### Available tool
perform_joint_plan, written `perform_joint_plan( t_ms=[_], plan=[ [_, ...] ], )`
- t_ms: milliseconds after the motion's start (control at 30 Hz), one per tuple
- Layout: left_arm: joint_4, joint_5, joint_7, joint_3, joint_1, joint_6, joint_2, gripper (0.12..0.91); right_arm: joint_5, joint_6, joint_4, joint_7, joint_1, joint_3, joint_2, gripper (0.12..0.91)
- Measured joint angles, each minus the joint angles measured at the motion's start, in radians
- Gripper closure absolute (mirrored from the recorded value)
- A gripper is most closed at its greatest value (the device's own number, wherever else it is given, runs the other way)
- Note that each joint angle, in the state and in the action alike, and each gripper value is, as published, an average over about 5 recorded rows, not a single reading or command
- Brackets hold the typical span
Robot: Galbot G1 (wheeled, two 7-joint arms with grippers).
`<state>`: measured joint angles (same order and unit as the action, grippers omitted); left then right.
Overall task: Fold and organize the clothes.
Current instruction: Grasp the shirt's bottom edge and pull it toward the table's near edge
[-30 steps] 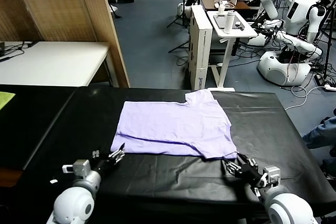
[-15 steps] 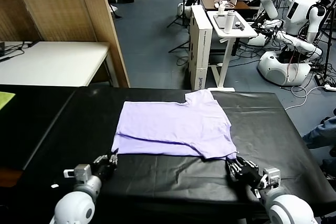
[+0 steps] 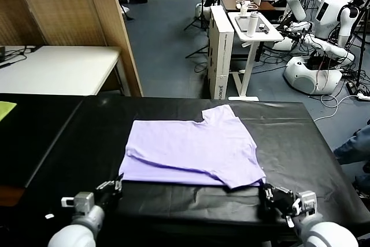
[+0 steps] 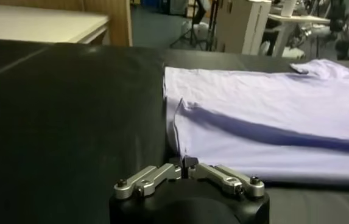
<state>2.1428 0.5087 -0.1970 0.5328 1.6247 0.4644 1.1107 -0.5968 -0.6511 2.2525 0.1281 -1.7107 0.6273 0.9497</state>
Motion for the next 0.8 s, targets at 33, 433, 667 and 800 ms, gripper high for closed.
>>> perform_joint_plan(
  t_ms=[33,433,667,800],
  plan=[
    [0.012,-0.001,-0.001,0.005,0.016,0.000,-0.002,0.868,0.001,-0.001,0.006,0.001,-0.008,0.001,0.001,0.864],
    [0.084,-0.006,-0.015,0.039,0.143,0.001,-0.003,0.852,0.008,-0.031,0.070,0.017,-0.081,0.014,0.032,0.554],
    [0.115,0.005,-0.063,0.053,0.167,0.037,0.007,0.471,-0.005,-0.077,0.141,0.035,-0.127,0.050,0.034,0.168],
    [0.140,0.021,-0.089,0.074,0.172,0.065,0.012,0.236,-0.067,-0.076,0.175,0.034,-0.119,0.086,0.022,0.122]
  ],
)
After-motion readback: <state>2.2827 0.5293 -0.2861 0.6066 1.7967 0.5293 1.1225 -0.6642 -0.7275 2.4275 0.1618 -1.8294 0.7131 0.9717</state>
